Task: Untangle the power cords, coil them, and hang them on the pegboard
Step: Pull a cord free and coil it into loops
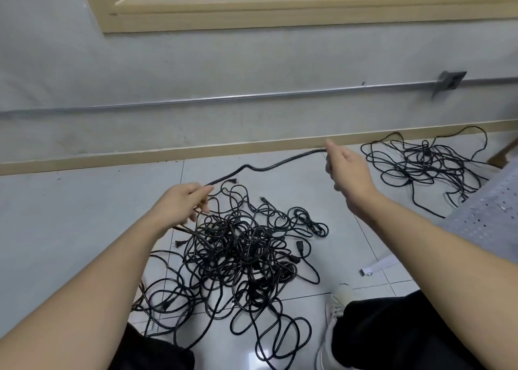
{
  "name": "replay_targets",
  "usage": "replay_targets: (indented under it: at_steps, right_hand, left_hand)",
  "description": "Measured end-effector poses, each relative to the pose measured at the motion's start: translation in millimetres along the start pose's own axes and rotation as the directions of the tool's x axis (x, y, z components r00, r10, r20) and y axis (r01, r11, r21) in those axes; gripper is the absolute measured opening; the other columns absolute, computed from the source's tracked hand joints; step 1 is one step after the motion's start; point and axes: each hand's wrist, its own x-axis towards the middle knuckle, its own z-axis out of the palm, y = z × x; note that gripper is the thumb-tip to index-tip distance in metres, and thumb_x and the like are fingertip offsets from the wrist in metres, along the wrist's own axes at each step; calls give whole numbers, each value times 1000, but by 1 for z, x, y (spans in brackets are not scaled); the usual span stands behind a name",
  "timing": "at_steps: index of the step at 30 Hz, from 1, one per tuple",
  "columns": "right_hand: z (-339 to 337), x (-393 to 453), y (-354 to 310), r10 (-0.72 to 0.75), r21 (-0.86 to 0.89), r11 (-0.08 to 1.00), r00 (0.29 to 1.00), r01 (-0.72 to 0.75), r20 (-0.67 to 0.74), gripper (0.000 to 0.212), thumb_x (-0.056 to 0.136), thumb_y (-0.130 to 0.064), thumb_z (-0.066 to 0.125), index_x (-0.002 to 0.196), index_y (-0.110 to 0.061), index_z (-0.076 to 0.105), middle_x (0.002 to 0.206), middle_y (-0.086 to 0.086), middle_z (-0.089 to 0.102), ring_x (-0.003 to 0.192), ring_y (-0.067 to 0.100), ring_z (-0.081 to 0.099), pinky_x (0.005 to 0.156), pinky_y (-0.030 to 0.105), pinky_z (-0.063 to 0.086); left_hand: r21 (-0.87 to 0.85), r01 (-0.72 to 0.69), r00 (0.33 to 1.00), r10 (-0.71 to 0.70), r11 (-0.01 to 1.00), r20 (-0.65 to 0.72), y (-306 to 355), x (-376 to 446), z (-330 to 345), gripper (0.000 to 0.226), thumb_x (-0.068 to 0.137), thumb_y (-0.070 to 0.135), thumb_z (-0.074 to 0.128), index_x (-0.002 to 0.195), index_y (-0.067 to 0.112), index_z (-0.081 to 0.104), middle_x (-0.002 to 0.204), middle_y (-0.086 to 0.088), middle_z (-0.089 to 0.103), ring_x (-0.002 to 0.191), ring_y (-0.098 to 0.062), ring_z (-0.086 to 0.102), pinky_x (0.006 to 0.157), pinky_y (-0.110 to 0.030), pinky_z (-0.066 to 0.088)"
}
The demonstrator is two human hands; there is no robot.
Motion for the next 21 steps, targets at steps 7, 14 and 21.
replay_targets:
  at_steps: [7, 14, 21]
  right_hand:
    - [3, -12, -4, 141, -68, 990, 861, -124, 489, 44, 105, -46, 48, 72, -19, 57, 55, -4, 43, 47, 11, 30, 45, 22, 23]
    - [23, -26, -17, 188, -229, 972, 738, -47, 648, 46, 100, -47, 57, 63, -20, 54, 54, -5, 33, 47, 11, 26, 43, 21, 23]
    - [21, -20, -23, 167, 110, 946, 748, -306, 643, 31, 96, -37, 64, 70, -23, 52, 70, -6, 51, 61, 8, 47, 47, 19, 35]
  left_hand:
    - [-147, 55, 927, 4, 988, 374, -5, -11, 2, 51, 98, 39, 65, 144, 40, 45, 102, -10, 77, 85, -24, 72, 77, -40, 62]
    - [-194, -130, 761, 224, 972, 609, 25, -14, 10, 74, 80, 47, 81, 146, 43, 48, 83, 3, 59, 77, -20, 55, 72, -26, 48]
    - [206, -336, 856, 206, 919, 474, 22, -7, 27, 41, 107, 48, 40, 85, 19, 58, 56, 11, 53, 54, -6, 49, 62, -30, 45]
